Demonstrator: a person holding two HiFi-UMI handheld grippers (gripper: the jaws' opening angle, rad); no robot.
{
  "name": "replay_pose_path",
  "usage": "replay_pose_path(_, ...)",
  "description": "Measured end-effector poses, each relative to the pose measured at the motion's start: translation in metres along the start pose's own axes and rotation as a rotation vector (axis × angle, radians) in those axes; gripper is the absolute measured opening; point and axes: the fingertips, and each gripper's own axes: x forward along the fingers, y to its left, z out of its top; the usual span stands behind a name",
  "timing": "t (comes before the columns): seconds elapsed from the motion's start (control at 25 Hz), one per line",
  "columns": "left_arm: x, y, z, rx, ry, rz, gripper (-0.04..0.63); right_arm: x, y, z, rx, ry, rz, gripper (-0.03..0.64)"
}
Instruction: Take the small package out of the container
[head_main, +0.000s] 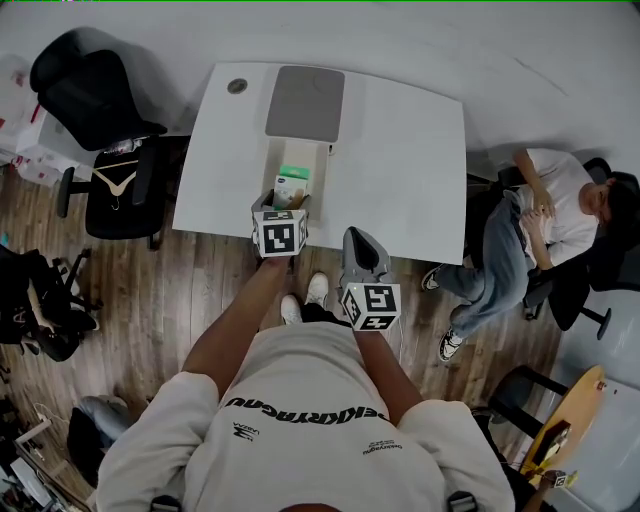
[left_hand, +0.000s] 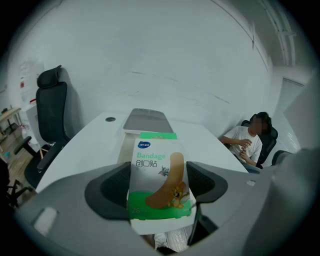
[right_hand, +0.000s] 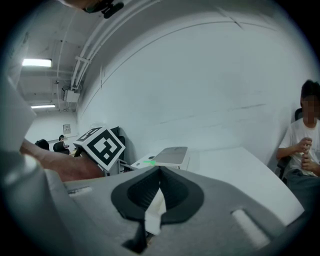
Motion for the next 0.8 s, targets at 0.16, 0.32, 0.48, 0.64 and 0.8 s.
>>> replay_pose_path(0.16,-0.011,-0.003,0.002,0.017,-0.025,-0.014,0.357,-0.002,0.002,0.003,-0.003,-0.002,-0.005,0.0)
replay_pose_path(0.32,-0.02,-0.007,0.004,0.054,-0.054,-0.02,0.357,-0.005,0.004,0.006,-0.008,-0.007,-0.002,0.0)
replay_pose_path(0.48,-0.029,-0.014,0.008,0.068,-0.086,-0.031,0.357,-0.004,0.003,0.01,-0.007,-0.012,-0.002,0.0)
replay_pose_path(0.64,-0.04,-0.019,0.01,0.066,-0.117,-0.042,0.357,-0.004,0.004,0.012,-0.015,-0.017,0.0,0.0)
replay_pose_path(0.8,-0.051,-0.025,0.015,0.061,-0.147,-0.053,0.357,-0.004,0.003,0.016,-0.019,-0.021,0.001,0.0)
